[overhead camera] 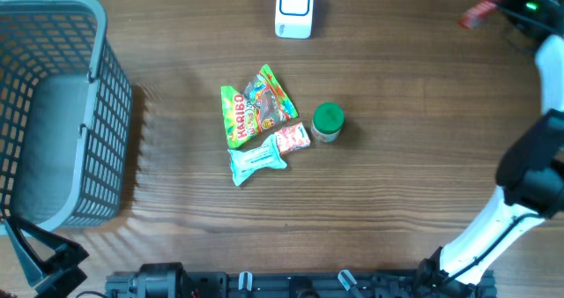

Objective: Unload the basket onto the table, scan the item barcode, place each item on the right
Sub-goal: 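Carry the red tube to the table's right edge and release it, then lower the right gripper over the green-capped jar and grasp its cap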

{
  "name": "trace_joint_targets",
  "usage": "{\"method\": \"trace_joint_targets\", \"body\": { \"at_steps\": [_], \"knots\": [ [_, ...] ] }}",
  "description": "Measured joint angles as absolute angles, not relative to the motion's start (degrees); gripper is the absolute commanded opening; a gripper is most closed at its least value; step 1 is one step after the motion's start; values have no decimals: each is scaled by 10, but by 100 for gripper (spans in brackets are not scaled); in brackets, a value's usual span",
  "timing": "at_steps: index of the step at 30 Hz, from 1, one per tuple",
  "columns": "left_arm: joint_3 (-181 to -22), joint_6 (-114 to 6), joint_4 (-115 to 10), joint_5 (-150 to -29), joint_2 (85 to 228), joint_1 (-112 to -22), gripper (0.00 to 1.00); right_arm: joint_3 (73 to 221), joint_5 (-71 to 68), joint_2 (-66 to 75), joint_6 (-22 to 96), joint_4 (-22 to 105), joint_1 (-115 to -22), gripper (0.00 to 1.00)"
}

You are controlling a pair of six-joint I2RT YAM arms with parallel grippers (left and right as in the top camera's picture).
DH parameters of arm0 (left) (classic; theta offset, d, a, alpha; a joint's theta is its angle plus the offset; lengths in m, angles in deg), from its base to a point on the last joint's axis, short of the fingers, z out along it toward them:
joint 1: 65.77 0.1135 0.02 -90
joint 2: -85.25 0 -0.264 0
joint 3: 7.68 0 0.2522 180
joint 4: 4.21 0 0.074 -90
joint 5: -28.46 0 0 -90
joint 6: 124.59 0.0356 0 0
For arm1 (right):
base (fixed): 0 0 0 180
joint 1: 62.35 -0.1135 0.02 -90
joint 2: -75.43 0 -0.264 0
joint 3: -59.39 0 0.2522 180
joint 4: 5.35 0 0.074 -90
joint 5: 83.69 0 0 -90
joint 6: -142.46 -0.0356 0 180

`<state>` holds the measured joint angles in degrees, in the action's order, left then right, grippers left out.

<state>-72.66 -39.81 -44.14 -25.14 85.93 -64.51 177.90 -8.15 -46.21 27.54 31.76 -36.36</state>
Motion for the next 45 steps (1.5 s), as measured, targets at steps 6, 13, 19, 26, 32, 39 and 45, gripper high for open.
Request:
{"method": "trace_joint_targets", "body": {
  "at_steps": [6,13,19,26,32,39,45],
  "knots": [
    [-727,-398,-465,-248,859,-645,100,1746,33,-464,301,362,-259,5],
    [-727,-398,-538,-228,859,-645,100,1683,101,-476,313,351,-192,68],
    [-726,-398,-556,-264,859,-645,100,1668,17,-488,315,327,-182,100],
    [-656,-398,-501,-362,859,-645,100,1671,-207,-426,247,299,-200,100],
    [-520,-399,-372,-513,859,-645,100,1685,-252,-251,220,409,-306,100],
    [-409,-450,-316,-553,859,-645,100,1691,-263,-190,233,573,-503,100],
    [-352,-464,-291,-557,859,-645,100,1682,-186,-213,213,687,-657,95]
  ]
}}
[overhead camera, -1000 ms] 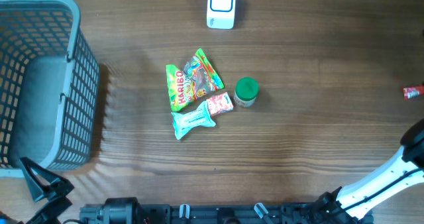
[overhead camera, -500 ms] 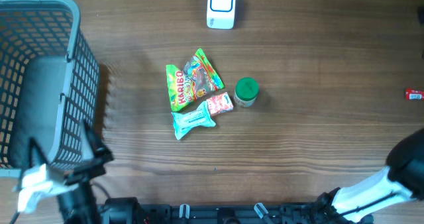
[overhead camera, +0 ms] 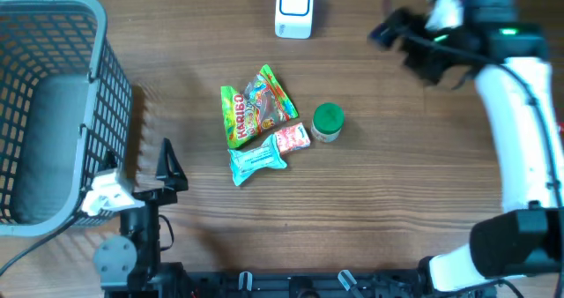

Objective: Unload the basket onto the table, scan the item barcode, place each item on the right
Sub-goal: 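Lower the right gripper over the green-capped jar and grasp its cap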

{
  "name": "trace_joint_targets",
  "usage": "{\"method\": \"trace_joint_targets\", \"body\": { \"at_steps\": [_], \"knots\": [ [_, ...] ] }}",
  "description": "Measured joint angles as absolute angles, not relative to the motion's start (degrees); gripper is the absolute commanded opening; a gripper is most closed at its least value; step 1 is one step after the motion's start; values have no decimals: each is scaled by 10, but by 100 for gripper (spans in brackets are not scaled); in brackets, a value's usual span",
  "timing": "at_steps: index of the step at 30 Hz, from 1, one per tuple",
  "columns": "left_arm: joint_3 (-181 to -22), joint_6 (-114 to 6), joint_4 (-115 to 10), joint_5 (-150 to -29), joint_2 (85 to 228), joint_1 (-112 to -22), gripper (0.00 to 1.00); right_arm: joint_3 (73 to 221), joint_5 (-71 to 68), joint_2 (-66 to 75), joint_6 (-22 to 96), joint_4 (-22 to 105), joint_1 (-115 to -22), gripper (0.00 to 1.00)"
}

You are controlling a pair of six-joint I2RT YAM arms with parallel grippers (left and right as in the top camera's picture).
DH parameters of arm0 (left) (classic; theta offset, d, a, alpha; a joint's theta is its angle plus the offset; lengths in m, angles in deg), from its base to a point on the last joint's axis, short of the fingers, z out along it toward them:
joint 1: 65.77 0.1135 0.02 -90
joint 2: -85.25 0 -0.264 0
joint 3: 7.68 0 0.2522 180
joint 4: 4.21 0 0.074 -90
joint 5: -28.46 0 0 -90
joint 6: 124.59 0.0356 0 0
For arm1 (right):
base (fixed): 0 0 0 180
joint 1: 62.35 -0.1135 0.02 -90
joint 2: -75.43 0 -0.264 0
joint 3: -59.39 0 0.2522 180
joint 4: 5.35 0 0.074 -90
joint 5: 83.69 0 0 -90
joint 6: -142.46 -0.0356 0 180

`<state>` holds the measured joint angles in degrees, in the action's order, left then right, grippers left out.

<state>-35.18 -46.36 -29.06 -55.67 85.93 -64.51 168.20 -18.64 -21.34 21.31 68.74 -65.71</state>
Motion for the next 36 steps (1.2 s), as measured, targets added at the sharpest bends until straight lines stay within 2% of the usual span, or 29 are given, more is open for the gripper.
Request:
{"method": "trace_joint_targets", "body": {
  "at_steps": [3,8,14,26,36],
  "knots": [
    [-326,-467,-291,-557,859,-645,100,1678,-126,-215,127,766,-721,94],
    [-300,-470,-281,-557,859,-645,100,1677,-78,-218,20,824,-761,98],
    [-261,-470,-261,-569,859,-645,100,1676,-56,-260,-62,807,-786,100],
    [-239,-470,-259,-576,859,-645,100,1673,-78,-387,-108,762,-814,100],
    [-239,-470,-259,-576,859,-645,100,1673,-66,-400,-108,763,-834,97]
  ]
}}
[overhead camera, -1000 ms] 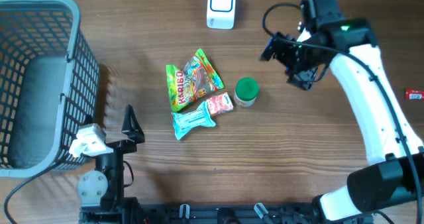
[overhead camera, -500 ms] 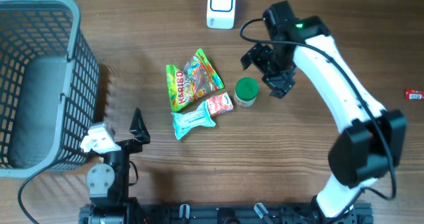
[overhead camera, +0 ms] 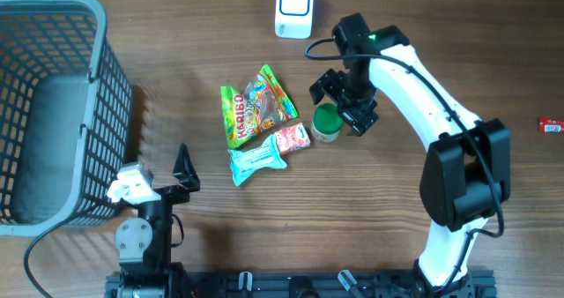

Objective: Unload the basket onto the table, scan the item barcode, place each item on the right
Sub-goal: 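Lower the right gripper over the green-capped jar and grasp its cap, then lift the green-capped jar with the right gripper and turn it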

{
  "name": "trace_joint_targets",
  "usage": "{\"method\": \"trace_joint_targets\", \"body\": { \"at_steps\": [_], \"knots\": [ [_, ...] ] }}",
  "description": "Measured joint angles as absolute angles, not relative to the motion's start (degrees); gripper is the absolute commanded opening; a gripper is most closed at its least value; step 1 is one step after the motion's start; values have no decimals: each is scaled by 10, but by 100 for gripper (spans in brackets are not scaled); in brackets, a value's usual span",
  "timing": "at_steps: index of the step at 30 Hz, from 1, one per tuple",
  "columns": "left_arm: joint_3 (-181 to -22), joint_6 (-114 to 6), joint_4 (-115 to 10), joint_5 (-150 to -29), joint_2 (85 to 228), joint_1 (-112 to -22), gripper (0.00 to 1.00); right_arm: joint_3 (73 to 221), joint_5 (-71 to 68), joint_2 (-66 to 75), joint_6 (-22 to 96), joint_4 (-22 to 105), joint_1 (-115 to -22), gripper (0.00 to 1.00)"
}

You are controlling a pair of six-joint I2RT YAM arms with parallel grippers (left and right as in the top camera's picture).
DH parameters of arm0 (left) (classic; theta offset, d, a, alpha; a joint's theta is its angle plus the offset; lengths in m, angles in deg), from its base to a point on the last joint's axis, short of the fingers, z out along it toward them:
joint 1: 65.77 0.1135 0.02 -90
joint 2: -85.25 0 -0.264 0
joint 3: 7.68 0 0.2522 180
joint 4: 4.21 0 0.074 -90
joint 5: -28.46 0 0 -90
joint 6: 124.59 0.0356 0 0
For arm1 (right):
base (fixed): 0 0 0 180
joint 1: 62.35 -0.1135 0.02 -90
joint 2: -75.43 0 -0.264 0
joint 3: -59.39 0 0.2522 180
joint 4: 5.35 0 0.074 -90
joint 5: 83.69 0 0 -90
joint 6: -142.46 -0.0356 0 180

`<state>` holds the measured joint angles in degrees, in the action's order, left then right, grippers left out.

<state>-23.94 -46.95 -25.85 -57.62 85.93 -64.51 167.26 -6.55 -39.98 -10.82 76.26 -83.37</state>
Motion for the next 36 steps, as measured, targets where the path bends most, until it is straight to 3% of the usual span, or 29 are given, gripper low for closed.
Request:
{"method": "trace_joint_targets", "body": {
  "at_steps": [9,12,21,23,29,31,36],
  "knots": [
    [-239,-470,-259,-576,859,-645,100,1668,-6,-409,-115,729,-864,83],
    [-239,-470,-259,-576,859,-645,100,1667,5,-418,-119,727,-865,63],
    [-239,-470,-259,-576,859,-645,100,1667,13,-423,-21,727,-866,60],
    [-239,-470,-259,-576,859,-645,100,1671,16,-423,50,733,-865,62],
    [-239,-470,-259,-576,859,-645,100,1724,79,-430,287,865,-857,82],
    [-239,-470,-259,-576,859,-645,100,1747,140,-430,319,901,-858,89],
    [-239,-470,-259,-576,859,-645,100,1762,197,-417,353,909,-861,91]
  ]
}}
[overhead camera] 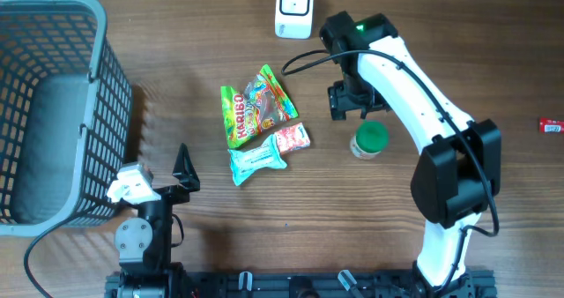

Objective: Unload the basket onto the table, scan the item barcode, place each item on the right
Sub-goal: 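Lift the green-capped jar with the right gripper and turn it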

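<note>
A white barcode scanner (293, 7) stands at the table's far edge. A small jar with a green lid (368, 141) stands upright right of centre. My right gripper (345, 104) hangs just above and left of the jar, apart from it, its fingers drawn together on nothing. A green Haribo bag (235, 117), a colourful snack bag (270, 95), a pink-white packet (292, 139) and a teal packet (256, 160) lie clustered mid-table. My left gripper (183, 164) rests shut near the front left.
A large grey mesh basket (106, 113) fills the left side. A small red packet (551, 126) lies at the right edge. The right arm (414, 78) stretches from the front right across to the scanner's side.
The green-lidded jar stood beside the pink-white packet and now stands farther right and nearer the front. My right gripper, then open around the jar, is now drawn together beside it. The left arm has not moved.
The right arm was first at the far right corner and the left arm low at the front left. Then the right gripper was near the scanner and the left gripper had come up. Then the right gripper straddled the jar, which now stands shifted to the right.
</note>
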{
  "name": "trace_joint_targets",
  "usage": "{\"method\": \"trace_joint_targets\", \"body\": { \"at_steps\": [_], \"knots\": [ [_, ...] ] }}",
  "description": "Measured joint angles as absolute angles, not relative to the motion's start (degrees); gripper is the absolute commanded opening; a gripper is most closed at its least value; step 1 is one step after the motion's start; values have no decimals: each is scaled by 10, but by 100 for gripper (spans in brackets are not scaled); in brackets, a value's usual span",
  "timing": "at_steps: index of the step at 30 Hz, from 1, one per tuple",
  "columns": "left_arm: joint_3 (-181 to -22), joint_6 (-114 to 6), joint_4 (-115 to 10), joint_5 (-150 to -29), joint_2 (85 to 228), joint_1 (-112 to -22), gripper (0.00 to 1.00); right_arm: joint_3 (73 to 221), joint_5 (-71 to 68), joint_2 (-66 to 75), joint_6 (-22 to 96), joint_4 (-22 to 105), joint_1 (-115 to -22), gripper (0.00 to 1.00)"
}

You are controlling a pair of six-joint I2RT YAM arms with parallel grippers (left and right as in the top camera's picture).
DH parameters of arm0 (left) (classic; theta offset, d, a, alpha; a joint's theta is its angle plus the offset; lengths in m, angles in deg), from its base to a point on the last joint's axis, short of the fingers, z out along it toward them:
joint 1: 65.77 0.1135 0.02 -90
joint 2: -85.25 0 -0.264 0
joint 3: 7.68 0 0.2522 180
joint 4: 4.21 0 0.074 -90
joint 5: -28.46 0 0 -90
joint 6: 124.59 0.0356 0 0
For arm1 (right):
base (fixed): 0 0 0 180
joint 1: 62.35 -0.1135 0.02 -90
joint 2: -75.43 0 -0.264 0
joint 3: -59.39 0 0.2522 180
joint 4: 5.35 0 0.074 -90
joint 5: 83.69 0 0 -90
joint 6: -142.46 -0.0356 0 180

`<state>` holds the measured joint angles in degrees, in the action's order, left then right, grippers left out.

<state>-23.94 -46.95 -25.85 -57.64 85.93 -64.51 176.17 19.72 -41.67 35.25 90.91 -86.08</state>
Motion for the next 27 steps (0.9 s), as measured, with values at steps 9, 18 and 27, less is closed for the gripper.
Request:
{"method": "trace_joint_targets", "body": {
  "at_steps": [9,18,27],
  "knots": [
    [-239,-470,-258,-576,859,-645,100,1765,81,-392,154,987,-858,100],
    [-239,-470,-259,-576,859,-645,100,1764,-8,-391,-253,1003,-839,100],
    [-239,-470,-259,-576,859,-645,100,1738,-10,-390,-436,995,-822,100]
  ]
}}
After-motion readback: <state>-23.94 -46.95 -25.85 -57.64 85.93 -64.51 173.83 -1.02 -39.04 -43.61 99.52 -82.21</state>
